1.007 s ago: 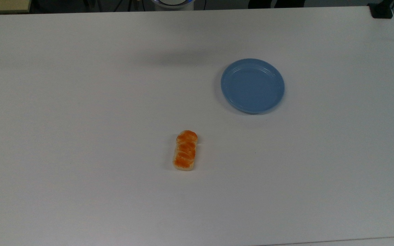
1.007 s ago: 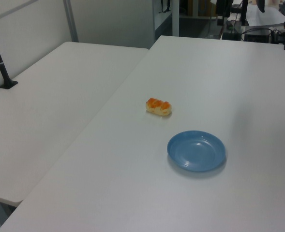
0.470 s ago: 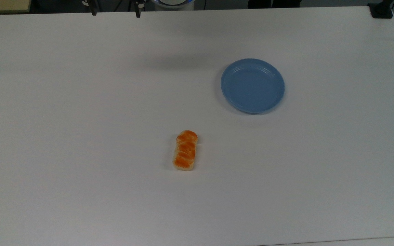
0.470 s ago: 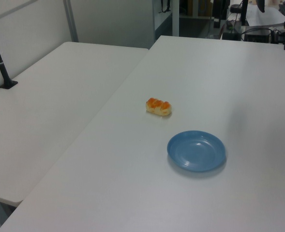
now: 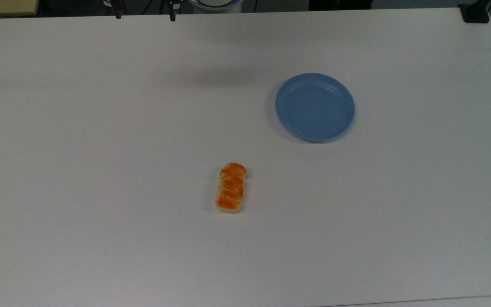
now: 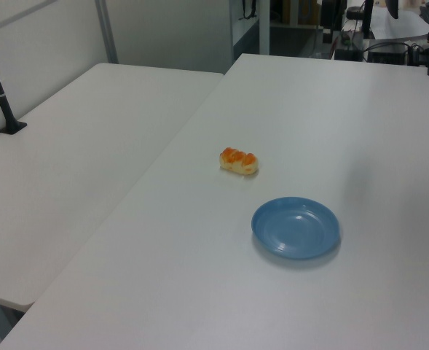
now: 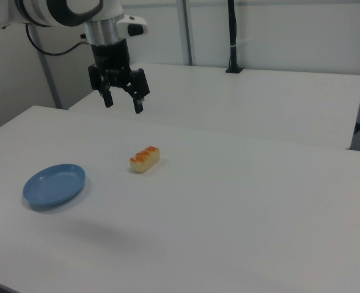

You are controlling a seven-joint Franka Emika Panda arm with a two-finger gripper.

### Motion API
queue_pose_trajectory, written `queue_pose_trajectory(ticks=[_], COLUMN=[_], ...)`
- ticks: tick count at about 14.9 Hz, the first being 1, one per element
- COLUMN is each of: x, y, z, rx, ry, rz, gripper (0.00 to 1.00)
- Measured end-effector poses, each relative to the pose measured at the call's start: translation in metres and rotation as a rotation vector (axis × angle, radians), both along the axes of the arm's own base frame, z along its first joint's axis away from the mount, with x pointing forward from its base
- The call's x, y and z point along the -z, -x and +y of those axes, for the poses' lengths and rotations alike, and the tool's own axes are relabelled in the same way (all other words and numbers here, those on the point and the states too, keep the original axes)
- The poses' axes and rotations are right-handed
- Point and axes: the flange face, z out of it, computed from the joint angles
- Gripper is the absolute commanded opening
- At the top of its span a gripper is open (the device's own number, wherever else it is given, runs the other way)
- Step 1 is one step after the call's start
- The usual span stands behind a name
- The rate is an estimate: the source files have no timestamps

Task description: Put the bread on a plate

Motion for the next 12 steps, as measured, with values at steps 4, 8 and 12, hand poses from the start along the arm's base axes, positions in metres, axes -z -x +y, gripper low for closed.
queue_pose_trajectory(ticks=[4,8,12], x=[-0.0018,-0.0023,-0.0023], y=[-0.0019,-0.0019,-0.0019], z=[-0.0004,-0.0005,-0.0004], rx=[0.000,0.000,0.000], ry=[0.002,0.003,0.003], rz=[-0.018,-0.021,-0.021], gripper=[1.00,1.00,1.00])
